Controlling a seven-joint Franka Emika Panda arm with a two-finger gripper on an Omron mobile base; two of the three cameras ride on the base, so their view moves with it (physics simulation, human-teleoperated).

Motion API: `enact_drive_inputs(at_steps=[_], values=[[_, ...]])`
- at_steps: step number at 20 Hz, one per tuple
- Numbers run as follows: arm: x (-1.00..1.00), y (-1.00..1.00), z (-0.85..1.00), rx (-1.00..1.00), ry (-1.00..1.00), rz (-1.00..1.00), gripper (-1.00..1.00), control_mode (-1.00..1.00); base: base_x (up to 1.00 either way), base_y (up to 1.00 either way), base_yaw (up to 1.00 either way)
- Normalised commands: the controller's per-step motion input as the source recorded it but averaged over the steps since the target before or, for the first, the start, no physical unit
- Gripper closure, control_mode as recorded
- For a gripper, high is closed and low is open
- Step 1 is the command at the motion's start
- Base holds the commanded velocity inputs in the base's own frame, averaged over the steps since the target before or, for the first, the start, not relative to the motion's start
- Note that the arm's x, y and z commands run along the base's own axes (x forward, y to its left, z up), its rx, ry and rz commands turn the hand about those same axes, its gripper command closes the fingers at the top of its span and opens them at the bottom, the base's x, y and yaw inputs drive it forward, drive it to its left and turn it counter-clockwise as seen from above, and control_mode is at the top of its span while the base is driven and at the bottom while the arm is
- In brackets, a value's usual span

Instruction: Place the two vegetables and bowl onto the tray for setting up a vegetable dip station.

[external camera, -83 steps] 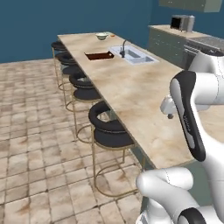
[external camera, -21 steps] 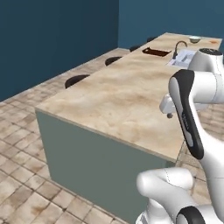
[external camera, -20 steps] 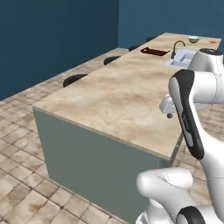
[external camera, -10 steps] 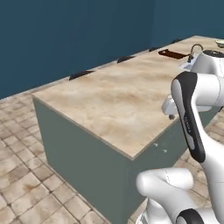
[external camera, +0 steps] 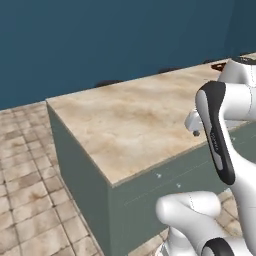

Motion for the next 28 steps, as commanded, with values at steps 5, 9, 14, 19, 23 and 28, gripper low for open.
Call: enact_drive_inputs(at_steps=[5, 9, 14, 19, 23, 28], values=[[0.00, 0.00, 0.00, 0.00, 0.00, 0.00, -1.00, 1.00, 0.00, -1.00, 0.43], [0.00, 0.00, 0.00, 0.00, 0.00, 0.00, -1.00, 1.00, 0.02, -0.99, 0.40], [0.00, 0.00, 0.00, 0.00, 0.00, 0.00, -1.00, 1.00, 0.03, -0.87, 0.32], [0.00, 0.00, 0.00, 0.00, 0.00, 0.00, -1.00, 1.00, 0.11, -0.66, 0.23], [0.00, 0.00, 0.00, 0.00, 0.00, 0.00, -1.00, 1.00, 0.30, -0.14, 0.01], [0.00, 0.00, 0.00, 0.00, 0.00, 0.00, -1.00, 1.00, 0.40, -0.29, 0.01]])
